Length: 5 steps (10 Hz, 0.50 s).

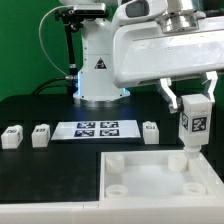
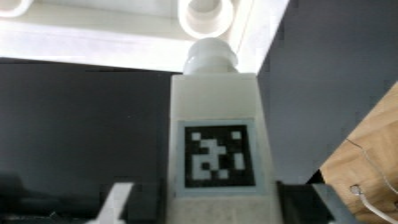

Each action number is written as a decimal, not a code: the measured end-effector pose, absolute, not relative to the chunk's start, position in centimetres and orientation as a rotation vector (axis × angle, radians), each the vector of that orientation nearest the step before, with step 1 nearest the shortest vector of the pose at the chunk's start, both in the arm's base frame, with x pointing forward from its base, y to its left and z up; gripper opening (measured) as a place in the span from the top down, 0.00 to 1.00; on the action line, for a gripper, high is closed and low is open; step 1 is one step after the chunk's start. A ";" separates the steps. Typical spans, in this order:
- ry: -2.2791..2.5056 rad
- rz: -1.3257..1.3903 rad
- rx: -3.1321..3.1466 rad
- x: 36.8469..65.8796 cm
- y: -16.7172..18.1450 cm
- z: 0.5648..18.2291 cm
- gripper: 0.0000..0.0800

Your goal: Assemble one leg

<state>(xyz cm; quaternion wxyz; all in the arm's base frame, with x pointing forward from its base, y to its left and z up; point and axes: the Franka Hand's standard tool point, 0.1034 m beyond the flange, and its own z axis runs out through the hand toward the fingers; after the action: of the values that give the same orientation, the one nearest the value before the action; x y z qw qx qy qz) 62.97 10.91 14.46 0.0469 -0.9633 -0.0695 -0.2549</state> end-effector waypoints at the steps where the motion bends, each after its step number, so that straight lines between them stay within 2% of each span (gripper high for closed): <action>1: -0.210 -0.776 -2.938 63.2 11.0 13.8 0.64; 3: -0.197 -0.764 -2.939 63.0 11.1 12.0 0.64; 5: -0.192 -0.765 -2.939 63.3 10.9 11.8 0.64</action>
Offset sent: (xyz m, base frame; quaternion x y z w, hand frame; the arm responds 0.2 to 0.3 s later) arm 0.0137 -0.0060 -0.0125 -0.0085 0.0131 -0.0023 0.9999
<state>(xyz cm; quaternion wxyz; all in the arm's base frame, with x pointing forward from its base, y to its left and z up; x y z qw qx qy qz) 63.33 10.93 11.75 0.0493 -0.9647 -0.0632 -0.2510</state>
